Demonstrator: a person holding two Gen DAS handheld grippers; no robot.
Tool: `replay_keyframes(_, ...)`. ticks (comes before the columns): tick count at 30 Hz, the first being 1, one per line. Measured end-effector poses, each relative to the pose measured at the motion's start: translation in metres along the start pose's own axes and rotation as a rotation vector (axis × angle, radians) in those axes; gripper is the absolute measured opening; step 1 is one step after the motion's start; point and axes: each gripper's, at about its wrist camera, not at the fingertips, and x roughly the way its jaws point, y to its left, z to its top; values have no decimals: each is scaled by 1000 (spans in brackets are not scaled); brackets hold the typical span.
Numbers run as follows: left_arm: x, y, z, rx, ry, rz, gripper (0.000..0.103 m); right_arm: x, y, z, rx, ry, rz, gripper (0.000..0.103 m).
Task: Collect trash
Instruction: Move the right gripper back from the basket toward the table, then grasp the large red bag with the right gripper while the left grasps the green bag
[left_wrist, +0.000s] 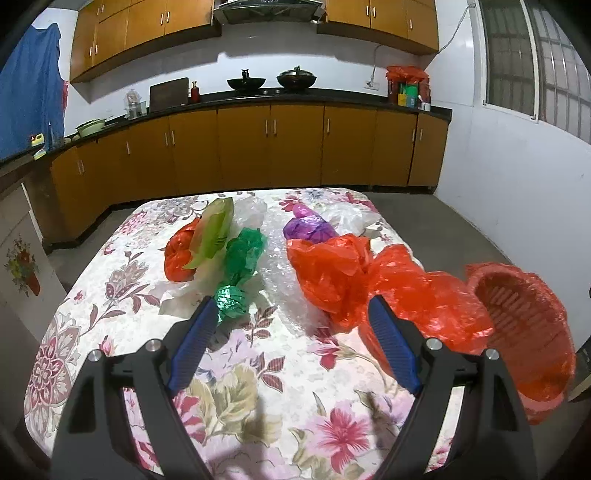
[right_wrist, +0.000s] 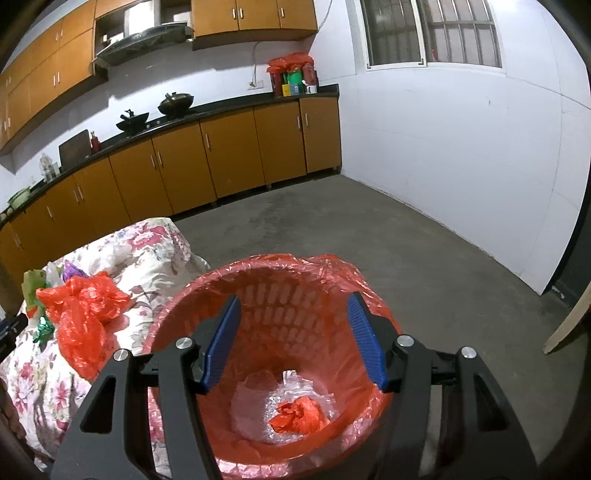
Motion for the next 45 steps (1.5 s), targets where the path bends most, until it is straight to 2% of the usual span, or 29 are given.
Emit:
replay_keyframes(15,22,20,-3,-32,17,41,82,16,38,0,-75,11,76,61)
replay_keyframes(30,14,59,-1,-98,7,104,82,24,157,-9,-235,78,369,61)
replay_keyframes(36,12,79,-3,-126,14,138,82,29,194,-13,-261,96,408,62)
replay_keyframes(38,14,86,-4,-132,19,146,82,34,202,-12,-259,99,414,71)
replay_keyframes(45,22,102,-4,-142,43,159,82,54,227,-21,-289,167,417,72)
